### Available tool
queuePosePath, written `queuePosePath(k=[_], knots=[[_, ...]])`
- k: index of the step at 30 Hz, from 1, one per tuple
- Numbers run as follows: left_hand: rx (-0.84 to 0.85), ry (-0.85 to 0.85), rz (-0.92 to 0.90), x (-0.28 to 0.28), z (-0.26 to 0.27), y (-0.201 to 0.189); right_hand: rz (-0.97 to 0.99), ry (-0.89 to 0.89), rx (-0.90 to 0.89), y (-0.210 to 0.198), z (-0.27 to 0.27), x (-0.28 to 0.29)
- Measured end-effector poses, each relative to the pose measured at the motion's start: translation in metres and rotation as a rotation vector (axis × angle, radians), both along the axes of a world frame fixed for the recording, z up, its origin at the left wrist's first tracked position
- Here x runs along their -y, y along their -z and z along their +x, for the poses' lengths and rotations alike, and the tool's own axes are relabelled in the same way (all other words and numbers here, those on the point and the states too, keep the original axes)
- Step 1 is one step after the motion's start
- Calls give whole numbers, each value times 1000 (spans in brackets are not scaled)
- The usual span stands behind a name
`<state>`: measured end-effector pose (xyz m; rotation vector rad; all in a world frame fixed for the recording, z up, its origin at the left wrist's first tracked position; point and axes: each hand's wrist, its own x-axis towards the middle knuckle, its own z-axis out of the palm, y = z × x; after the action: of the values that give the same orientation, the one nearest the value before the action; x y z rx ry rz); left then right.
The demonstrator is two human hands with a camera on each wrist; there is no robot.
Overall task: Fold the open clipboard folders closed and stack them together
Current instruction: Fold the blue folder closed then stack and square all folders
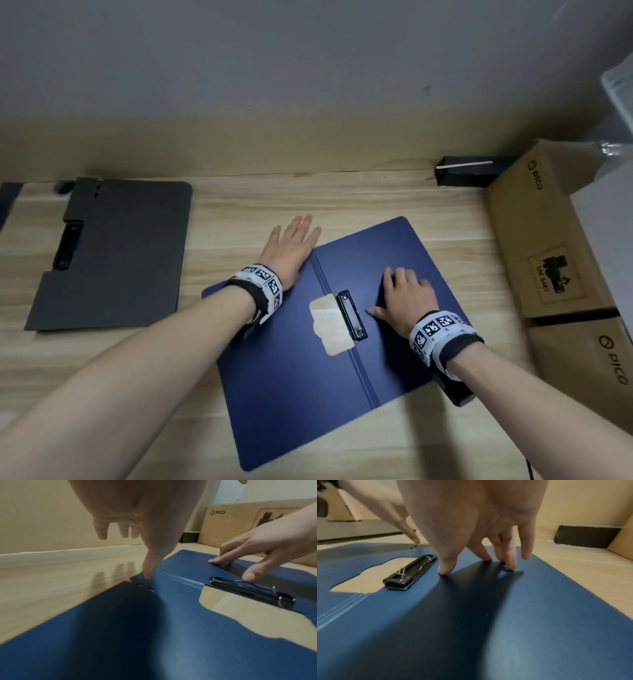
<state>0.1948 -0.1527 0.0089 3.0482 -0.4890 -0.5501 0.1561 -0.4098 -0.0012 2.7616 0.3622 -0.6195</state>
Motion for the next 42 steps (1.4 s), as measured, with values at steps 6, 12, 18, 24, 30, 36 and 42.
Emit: queuePosePath(k=[6,12,18,24,30,36,42], knots=[[-68,-518,-233,-27,-52,20,-172,97,12,10,-2,-26],[-38,-954,-208,-75,-102,26,-157,227,-4,9,4,-48],[-131,-1236,-191,-89,-103,18,68,243,20,10,1,-37],[-165,-1335,-229,-90,-90,17,240,175,-83,15,-12,-7],[-189,-1436,-200,-110,-90,5,206,136,-77,19,9,-31],[-131,-1343,-348,-137,-98,-18,190,147,-93,12,15,-40],[-203,-1050,-493,-103,-86,-108,313,128,-169,-4,18,-32]])
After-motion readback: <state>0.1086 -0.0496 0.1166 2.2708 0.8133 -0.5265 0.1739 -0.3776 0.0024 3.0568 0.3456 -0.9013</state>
